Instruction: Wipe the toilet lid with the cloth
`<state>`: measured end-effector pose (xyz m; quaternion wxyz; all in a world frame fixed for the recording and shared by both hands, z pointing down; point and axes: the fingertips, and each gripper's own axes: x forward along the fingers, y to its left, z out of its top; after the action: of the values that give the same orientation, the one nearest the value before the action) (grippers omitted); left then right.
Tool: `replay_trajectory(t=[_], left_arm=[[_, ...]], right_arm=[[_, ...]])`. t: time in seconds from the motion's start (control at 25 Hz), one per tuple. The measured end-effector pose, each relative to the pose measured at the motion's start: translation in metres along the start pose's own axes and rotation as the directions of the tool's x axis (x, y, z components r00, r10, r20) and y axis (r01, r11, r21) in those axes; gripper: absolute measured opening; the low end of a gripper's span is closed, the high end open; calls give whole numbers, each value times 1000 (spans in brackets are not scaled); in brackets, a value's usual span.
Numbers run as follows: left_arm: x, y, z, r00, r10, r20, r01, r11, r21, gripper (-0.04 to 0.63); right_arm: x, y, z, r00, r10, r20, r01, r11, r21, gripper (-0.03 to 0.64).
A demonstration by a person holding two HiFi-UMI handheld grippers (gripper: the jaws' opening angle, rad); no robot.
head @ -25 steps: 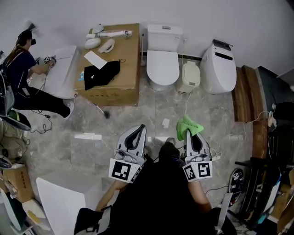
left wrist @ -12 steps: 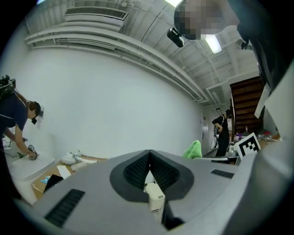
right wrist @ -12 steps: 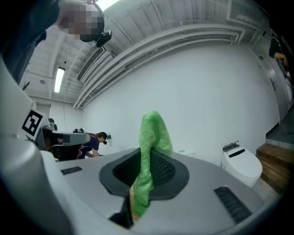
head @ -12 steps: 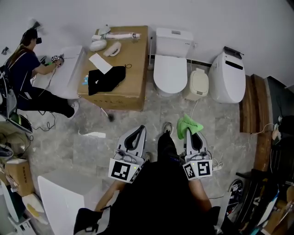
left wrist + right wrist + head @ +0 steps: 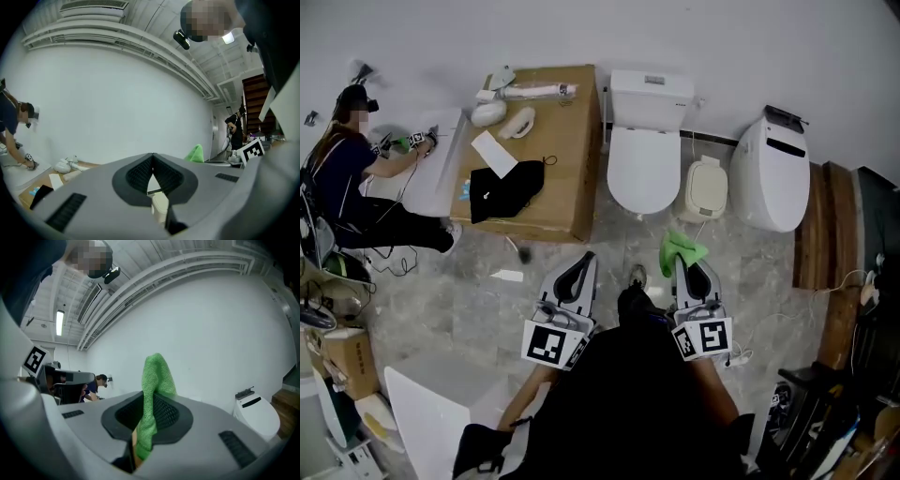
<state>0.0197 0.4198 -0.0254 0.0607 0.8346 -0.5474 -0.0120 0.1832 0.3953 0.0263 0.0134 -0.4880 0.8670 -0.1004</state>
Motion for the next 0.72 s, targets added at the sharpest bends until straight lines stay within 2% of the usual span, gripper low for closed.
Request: replay_trajectory(t=[0.16, 0.36, 0.72], left_arm=[[47, 11, 5, 998, 62, -5, -62, 998, 3, -2], [93, 21, 9, 995, 103, -13, -102, 994, 29, -2], [159, 46, 0, 993, 108, -45, -107, 994, 11, -2]], right_arm=[[33, -47, 5, 1000, 22, -16, -22, 1000, 3, 52], [78, -91, 10, 998, 51, -31, -51, 999, 0, 52], [159, -132, -10, 994, 77, -80, -73, 996, 51, 52]])
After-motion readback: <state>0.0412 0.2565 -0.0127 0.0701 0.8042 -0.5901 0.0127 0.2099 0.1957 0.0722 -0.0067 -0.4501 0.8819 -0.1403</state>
